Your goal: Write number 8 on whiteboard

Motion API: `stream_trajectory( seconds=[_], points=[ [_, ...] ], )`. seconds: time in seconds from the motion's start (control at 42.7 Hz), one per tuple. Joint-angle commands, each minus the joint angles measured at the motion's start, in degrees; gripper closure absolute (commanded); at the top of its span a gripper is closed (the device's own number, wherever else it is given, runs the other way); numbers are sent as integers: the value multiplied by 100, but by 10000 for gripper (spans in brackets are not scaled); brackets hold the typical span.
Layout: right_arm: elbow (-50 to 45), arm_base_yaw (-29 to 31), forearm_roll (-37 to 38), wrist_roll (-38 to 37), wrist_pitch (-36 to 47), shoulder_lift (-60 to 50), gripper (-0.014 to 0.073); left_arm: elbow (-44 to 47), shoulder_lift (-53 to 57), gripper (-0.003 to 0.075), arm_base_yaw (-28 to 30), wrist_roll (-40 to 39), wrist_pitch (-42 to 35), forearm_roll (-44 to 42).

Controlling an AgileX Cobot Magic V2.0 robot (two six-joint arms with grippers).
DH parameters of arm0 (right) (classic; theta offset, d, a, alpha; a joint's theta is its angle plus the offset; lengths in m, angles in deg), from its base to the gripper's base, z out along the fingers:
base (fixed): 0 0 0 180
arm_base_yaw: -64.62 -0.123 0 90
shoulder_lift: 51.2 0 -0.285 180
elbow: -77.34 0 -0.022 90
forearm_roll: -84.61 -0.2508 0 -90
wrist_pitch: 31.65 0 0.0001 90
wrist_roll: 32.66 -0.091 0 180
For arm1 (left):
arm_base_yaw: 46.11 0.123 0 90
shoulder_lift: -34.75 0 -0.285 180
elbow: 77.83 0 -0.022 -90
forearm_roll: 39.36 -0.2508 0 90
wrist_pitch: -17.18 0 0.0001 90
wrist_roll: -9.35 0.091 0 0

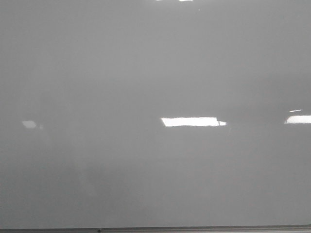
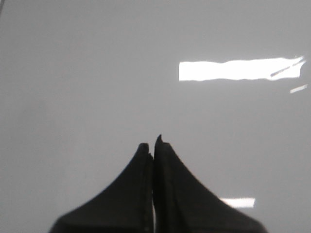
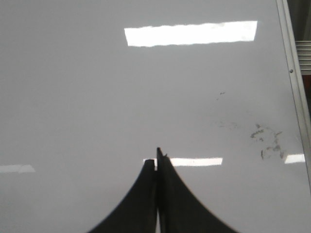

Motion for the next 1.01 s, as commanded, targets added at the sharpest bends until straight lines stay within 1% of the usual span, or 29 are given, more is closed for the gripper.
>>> stream_trajectory(
  seconds=[0.0, 0.117, 0.211, 0.328, 0.491, 0.749, 0.936, 0.983],
  points=[
    [759, 16, 52, 324, -282, 382, 662, -880, -312, 741, 0, -50, 223, 44],
    [1382, 16, 52, 737, -780, 832, 662, -1672, -842, 741, 0, -50, 968, 16],
    [1789, 16, 52, 733, -1062, 1182, 662, -2175, -1279, 741, 0, -50, 1520, 16],
    [2139, 16, 47, 733, -1459, 1579, 662, -2564, -1744, 741, 0, -50, 2088, 16],
    [2129, 16, 47, 733, -1713, 1946, 662, -2576, -2226, 741, 0, -50, 2333, 16],
    [1803, 16, 47, 731, -1637, 2254, 662, -2505, -2780, 741, 0, -50, 2770, 50],
    [1593, 16, -29, 731, -1687, 2430, 657, -2505, -3109, 741, 0, -50, 2781, 77],
    [1591, 16, -69, 731, -1715, 2474, 643, -2505, -3190, 741, 0, -50, 2781, 119]
  ],
)
